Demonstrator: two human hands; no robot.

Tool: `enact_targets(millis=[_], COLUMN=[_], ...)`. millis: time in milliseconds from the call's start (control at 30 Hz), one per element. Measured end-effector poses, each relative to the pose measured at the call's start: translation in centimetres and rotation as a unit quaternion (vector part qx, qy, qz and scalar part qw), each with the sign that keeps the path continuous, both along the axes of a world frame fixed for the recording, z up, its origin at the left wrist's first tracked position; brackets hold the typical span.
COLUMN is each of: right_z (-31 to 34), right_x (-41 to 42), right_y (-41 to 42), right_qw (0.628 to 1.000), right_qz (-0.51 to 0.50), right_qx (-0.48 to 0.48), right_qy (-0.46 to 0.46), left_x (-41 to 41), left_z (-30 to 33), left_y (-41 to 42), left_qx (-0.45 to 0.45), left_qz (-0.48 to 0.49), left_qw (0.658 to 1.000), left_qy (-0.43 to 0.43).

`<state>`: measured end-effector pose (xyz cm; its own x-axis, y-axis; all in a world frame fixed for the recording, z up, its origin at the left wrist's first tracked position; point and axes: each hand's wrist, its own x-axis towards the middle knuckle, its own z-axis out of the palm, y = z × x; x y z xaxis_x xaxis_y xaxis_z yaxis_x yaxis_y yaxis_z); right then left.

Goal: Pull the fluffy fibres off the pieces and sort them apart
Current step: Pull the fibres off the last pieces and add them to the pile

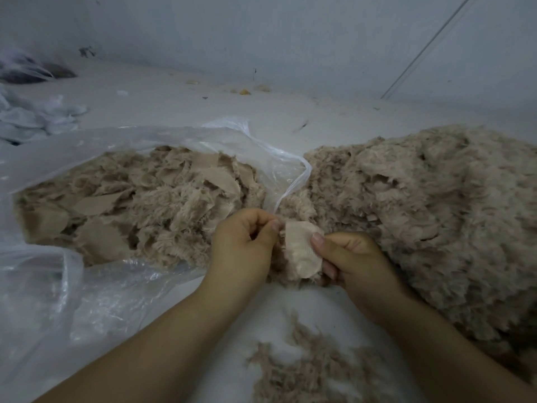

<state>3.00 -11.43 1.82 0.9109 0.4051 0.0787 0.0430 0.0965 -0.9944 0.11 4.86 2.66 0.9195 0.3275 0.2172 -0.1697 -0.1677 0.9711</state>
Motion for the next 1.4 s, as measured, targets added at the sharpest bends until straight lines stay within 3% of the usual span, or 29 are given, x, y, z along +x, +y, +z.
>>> enact_targets(millis=[200, 333, 500, 600, 667, 733, 833, 933, 1000, 1100, 1167, 1267, 1400], right_z=[0.0, 0.2, 0.1, 0.1, -0.1, -0.2, -0.2, -0.2, -0.2, -0.1, -0.1, -0.1, -0.1], right_x=[-0.1, -0.1, 0.0, 0.1, 0.1, 0.1, 0.2, 0.2, 0.2, 0.1, 0.2, 0.2, 0.3], right_y=[0.0, 0.0, 0.2, 0.2, 0.1, 0.1, 0.1, 0.1, 0.2, 0.2, 0.2, 0.2, 0.3], right_qw=[1.000, 1.000, 0.999, 0.999, 1.000, 0.999, 0.999, 0.998, 0.998, 0.998, 0.998, 0.998, 0.998], right_qz=[-0.001, -0.009, -0.015, -0.013, -0.002, 0.015, 0.031, 0.028, 0.025, 0.021, 0.019, 0.009, 0.010], right_qx=[0.004, 0.006, -0.001, -0.003, -0.014, -0.025, -0.039, -0.040, -0.037, -0.030, -0.026, -0.026, -0.038], right_qy=[0.013, 0.016, 0.029, 0.036, 0.027, 0.021, 0.023, 0.033, 0.039, 0.044, 0.045, 0.049, 0.041], left_x=[-0.7, -0.8, -0.3, -0.2, 0.1, 0.5, 0.6, 0.2, 0.1, -0.1, -0.3, -0.2, -0.1], left_z=[0.3, 0.7, 0.7, 1.0, 1.5, 1.9, 2.1, 2.5, 2.6, 1.8, 1.0, -0.2, -0.5], left_y=[-0.3, 0.1, 0.9, 1.5, 2.3, 3.3, 4.1, 4.0, 3.4, 2.3, 1.7, 1.4, 1.1], left_qx=[0.099, 0.225, 0.375, 0.398, 0.393, 0.406, 0.491, 0.522, 0.526, 0.523, 0.486, 0.488, 0.400], left_qz=[-0.088, -0.107, -0.062, 0.031, 0.099, 0.130, 0.148, 0.166, 0.159, 0.055, -0.024, -0.075, -0.105], left_qw=[0.990, 0.955, 0.899, 0.887, 0.894, 0.900, 0.857, 0.835, 0.836, 0.848, 0.873, 0.869, 0.910], left_qy=[-0.037, -0.161, -0.215, -0.231, -0.193, -0.093, 0.056, 0.054, 0.003, -0.072, -0.033, 0.018, -0.009])
